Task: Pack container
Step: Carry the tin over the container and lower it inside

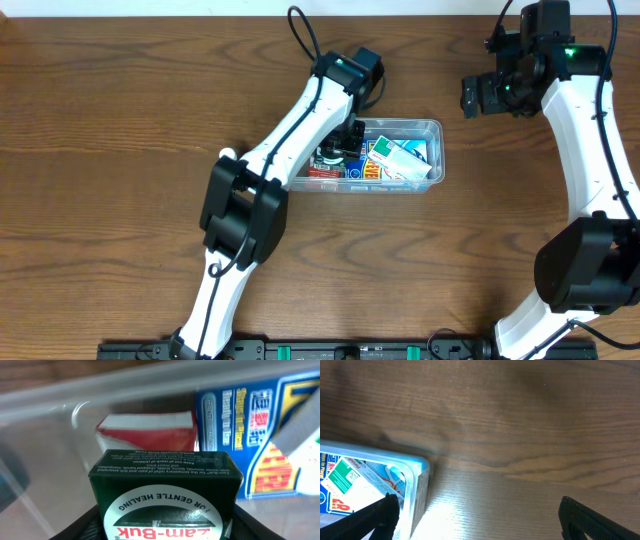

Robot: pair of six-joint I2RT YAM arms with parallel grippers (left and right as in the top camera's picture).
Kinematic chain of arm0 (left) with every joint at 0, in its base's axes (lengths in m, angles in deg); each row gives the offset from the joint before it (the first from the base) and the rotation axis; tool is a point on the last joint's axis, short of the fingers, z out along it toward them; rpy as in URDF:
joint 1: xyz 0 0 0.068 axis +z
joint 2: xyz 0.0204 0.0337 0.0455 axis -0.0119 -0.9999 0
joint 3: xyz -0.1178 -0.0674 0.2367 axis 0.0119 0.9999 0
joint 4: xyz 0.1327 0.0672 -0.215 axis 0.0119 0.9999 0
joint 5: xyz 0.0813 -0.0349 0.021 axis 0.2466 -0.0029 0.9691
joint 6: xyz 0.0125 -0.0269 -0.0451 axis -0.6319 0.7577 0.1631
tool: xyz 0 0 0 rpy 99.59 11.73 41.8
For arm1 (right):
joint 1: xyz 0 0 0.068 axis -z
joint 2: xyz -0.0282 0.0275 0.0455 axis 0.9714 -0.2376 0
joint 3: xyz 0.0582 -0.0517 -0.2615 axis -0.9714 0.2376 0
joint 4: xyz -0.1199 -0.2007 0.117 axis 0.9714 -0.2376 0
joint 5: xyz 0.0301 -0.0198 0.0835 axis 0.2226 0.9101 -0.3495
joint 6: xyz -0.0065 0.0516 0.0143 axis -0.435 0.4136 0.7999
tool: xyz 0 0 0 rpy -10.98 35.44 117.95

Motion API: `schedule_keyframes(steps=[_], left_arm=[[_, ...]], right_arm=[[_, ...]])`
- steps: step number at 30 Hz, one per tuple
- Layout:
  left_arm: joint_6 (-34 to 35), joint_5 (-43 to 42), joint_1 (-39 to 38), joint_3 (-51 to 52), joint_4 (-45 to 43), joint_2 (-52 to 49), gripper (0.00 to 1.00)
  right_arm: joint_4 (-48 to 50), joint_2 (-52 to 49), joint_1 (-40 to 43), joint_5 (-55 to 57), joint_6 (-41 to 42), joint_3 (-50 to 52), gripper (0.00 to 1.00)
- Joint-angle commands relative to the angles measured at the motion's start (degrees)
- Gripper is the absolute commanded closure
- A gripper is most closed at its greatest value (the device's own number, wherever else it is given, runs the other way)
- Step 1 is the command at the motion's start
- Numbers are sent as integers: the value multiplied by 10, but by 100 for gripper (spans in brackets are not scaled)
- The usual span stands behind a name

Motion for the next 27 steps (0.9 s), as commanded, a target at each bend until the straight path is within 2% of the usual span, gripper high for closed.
schedule_keyframes(steps=[1, 4, 6, 8, 18, 22, 27], left_arm=[[5, 9, 0, 4, -9, -14, 44], [5, 9, 0, 4, -19, -17, 43], [5, 9, 0, 4, -23, -17, 35], [5, 13, 1, 4, -24, -17, 32], [5, 23, 17, 4, 4, -17, 21], [5, 23, 18, 2, 12, -16, 20], [5, 23, 18, -36, 35, -6, 16]], right_arm=[[-1, 3, 3, 1, 8, -1, 1], [-1, 3, 3, 1, 8, -1, 1], [-1, 3, 3, 1, 8, -1, 1], [-1, 3, 3, 1, 8, -1, 1], [-1, 3, 3, 1, 8, -1, 1], [-1, 3, 3, 1, 8, -1, 1], [-1, 3, 3, 1, 8, -1, 1]])
